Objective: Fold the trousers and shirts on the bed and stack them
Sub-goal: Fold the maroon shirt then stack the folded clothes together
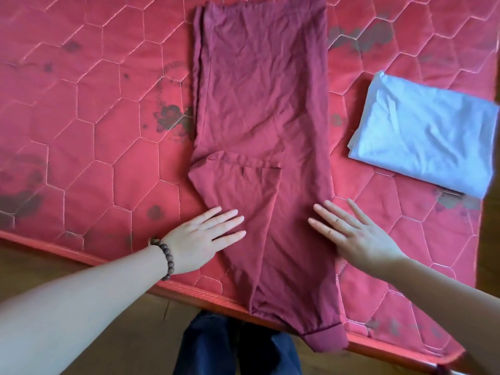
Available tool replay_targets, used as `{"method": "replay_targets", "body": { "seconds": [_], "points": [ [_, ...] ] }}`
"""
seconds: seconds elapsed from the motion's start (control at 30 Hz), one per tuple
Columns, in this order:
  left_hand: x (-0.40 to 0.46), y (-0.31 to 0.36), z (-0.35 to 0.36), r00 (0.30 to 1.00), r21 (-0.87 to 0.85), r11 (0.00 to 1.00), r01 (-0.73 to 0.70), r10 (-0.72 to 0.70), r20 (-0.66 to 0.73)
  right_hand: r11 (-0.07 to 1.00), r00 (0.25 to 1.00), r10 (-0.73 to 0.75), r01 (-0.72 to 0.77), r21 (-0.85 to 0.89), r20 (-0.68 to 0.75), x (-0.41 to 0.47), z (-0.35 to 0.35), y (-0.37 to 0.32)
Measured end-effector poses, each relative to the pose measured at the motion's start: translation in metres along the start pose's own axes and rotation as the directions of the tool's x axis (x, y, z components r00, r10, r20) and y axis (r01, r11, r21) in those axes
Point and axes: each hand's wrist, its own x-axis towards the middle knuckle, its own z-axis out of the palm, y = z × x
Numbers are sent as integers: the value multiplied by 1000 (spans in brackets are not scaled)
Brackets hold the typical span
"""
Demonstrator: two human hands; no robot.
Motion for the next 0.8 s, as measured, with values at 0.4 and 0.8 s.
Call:
{"method": "replay_targets", "body": {
  "seconds": [0.4,0.8],
  "points": [
    [46,-9,-61,919,-702,604,377,-151,364,769,801,-350,-49,637,485,45,-62,15],
    [91,-107,-52,536,-435,-783,445,-157,829,-690,479,115,-592,417,870,120,-45,64]
  ]
}}
